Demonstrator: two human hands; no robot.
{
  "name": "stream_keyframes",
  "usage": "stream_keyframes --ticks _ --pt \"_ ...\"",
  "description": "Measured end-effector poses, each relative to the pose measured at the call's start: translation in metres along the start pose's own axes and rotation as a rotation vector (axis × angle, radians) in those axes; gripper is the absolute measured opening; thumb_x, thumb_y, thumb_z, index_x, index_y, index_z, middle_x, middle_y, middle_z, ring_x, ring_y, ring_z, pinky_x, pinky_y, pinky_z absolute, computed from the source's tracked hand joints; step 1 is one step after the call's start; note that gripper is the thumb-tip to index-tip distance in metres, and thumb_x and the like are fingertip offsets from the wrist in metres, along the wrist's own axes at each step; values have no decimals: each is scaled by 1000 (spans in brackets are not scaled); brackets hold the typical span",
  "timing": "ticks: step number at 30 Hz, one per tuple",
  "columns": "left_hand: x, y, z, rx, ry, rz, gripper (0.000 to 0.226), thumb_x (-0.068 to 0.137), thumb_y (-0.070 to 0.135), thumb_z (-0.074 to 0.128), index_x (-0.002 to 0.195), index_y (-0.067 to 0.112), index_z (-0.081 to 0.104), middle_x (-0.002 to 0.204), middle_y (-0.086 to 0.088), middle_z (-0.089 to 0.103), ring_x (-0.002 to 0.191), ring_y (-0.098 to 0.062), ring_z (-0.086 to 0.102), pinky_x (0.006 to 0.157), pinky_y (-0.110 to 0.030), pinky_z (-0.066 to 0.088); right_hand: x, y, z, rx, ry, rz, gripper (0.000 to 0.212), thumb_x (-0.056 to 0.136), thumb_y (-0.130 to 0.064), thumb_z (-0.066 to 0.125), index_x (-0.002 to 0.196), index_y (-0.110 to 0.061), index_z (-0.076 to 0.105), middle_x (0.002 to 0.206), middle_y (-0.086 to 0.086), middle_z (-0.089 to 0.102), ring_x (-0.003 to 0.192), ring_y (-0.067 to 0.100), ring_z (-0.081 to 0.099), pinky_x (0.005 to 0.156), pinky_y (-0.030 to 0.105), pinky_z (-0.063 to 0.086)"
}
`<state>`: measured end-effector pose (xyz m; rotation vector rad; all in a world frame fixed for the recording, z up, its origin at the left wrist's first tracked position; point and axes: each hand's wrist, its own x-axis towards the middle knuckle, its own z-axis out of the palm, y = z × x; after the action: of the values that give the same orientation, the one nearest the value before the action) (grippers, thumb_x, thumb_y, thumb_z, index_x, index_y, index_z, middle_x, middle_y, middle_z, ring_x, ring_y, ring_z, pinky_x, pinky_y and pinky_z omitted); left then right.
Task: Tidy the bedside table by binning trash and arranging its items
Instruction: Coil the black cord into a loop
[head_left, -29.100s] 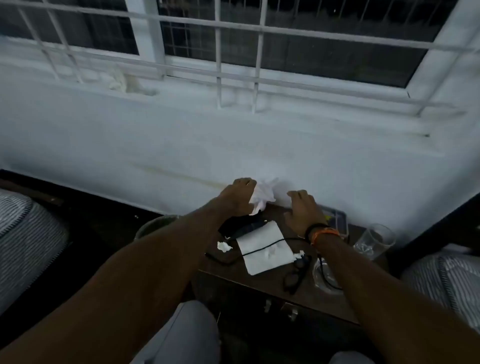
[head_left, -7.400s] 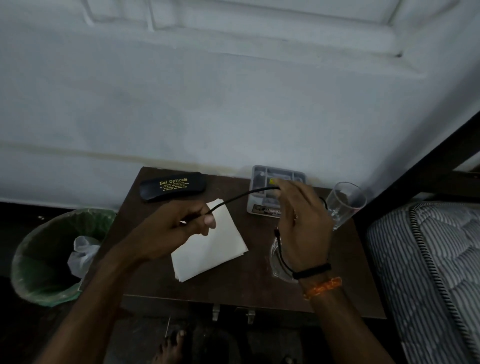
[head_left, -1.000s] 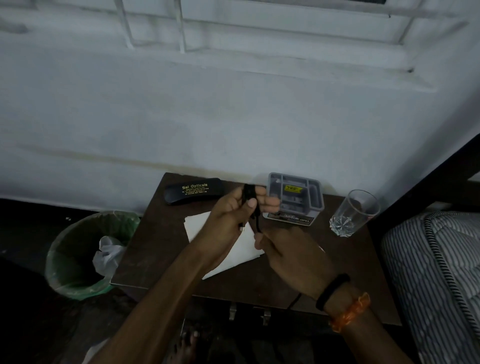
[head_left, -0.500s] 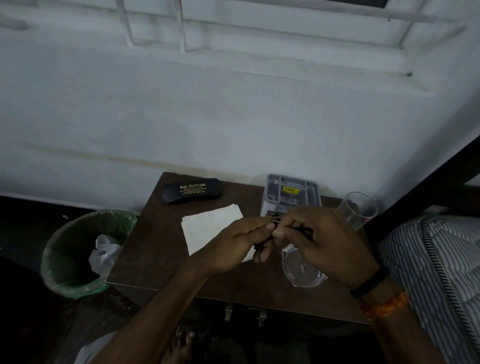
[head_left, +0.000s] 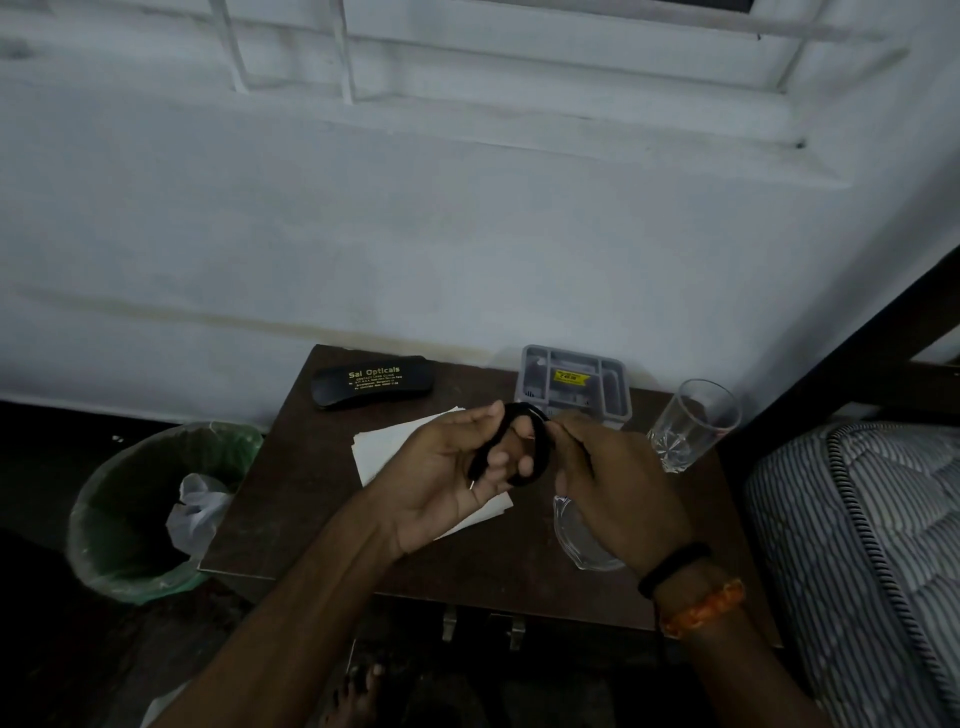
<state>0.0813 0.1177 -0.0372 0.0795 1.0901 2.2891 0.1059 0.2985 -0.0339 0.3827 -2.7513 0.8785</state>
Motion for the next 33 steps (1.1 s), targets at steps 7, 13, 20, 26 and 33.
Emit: stream_keyframes --ticks 7,13,20,26,33 --pt "11 -4 -3 -19 109 156 29 98 25 44 96 2 62 65 -3 47 72 -16 56 78 -24 46 -12 -22 26 -110 -252 155 27 101 -37 32 91 -24 54 77 3 67 63 20 64 65 37 56" --pt "20 -18 -15 448 221 307 26 103 14 39 108 1 60 76 -2 66 74 -14 60 82 -31 48 -21 -43 44 -210 -316 86 24 100 -29 41 95 -13 59 95 12 65 88 31 64 65 33 38" --pt "17 -26 -17 956 174 224 27 101 32 45 106 12 62 98 -1 68 98 -20 63 94 -47 47 -10 -35 7 -299 -262 -109 20 98 -28 46 113 -21 58 101 3 67 90 26 63 67 32 38" --pt "11 -27 -14 975 71 149 32 98 31 41 109 8 62 100 -17 68 98 -34 62 96 -50 46 -2 -10 -9 -329 -289 -225 19 75 -8 73 82 -25 69 84 -6 67 75 15 63 63 18 36" --pt "8 -14 -5 718 -152 86 41 100 22 36 96 -13 58 64 -18 47 63 -32 43 81 -52 44 6 8 -24 -208 -14 -207 21 92 -33 53 83 -20 66 85 -5 58 80 14 53 70 32 47"
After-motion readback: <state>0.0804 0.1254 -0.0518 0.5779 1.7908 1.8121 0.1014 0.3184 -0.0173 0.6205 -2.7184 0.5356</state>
